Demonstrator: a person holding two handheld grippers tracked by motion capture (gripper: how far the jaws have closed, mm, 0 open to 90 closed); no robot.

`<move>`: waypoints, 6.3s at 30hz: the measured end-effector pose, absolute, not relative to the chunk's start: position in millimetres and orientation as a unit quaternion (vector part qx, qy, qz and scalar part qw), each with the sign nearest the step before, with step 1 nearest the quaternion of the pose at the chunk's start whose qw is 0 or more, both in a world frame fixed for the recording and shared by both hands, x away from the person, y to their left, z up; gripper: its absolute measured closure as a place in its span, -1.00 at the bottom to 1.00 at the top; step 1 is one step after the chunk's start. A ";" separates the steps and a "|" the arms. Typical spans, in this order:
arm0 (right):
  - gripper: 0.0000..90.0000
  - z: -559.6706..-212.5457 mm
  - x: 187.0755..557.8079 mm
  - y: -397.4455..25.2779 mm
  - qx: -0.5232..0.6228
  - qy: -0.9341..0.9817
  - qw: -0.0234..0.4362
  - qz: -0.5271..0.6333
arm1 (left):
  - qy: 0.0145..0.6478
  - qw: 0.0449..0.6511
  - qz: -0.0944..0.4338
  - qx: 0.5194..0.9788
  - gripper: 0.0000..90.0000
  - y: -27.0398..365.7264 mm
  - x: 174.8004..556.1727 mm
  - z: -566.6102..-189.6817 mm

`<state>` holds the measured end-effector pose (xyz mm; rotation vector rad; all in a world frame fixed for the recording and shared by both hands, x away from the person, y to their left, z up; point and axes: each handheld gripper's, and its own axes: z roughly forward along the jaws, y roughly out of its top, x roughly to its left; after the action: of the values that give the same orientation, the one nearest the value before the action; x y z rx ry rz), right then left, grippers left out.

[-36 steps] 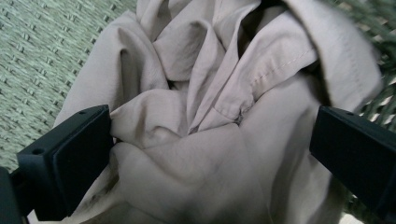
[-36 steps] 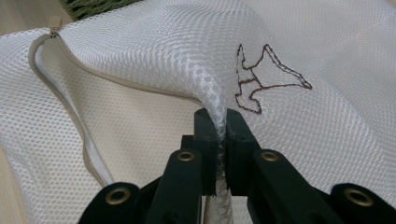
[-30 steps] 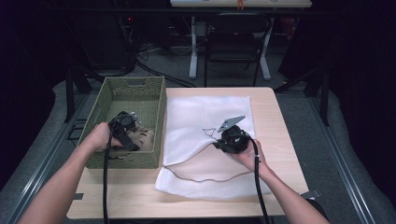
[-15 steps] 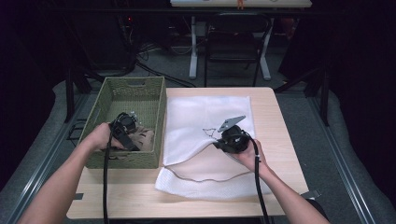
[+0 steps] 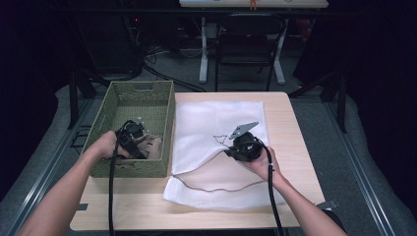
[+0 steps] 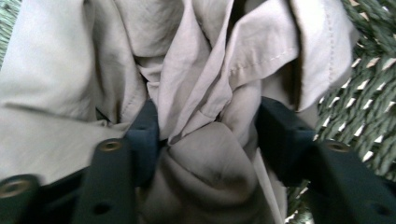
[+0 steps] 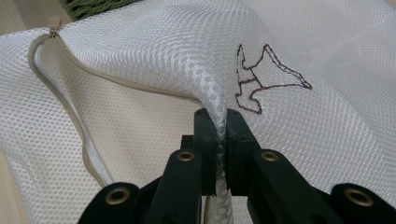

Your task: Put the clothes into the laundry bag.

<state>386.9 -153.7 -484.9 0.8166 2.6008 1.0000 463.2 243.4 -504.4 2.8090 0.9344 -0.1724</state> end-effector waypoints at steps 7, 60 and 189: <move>0.90 -484.3 386.3 -153.9 0.279 0.889 0.120 0.342 | 0.308 0.093 -0.055 0.945 0.42 245.1 460.5 -503.8; 0.90 -482.3 386.1 -158.0 0.287 0.885 0.123 0.345 | 0.315 0.196 0.079 0.925 0.57 269.3 444.1 -418.7; 0.90 -482.0 388.2 -164.5 0.299 0.880 0.111 0.353 | 0.147 0.307 0.138 0.930 0.57 187.5 359.0 -268.8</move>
<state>388.2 -164.5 -482.0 0.8767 2.5828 1.0373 359.0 187.5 -268.8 2.4614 0.3879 0.3646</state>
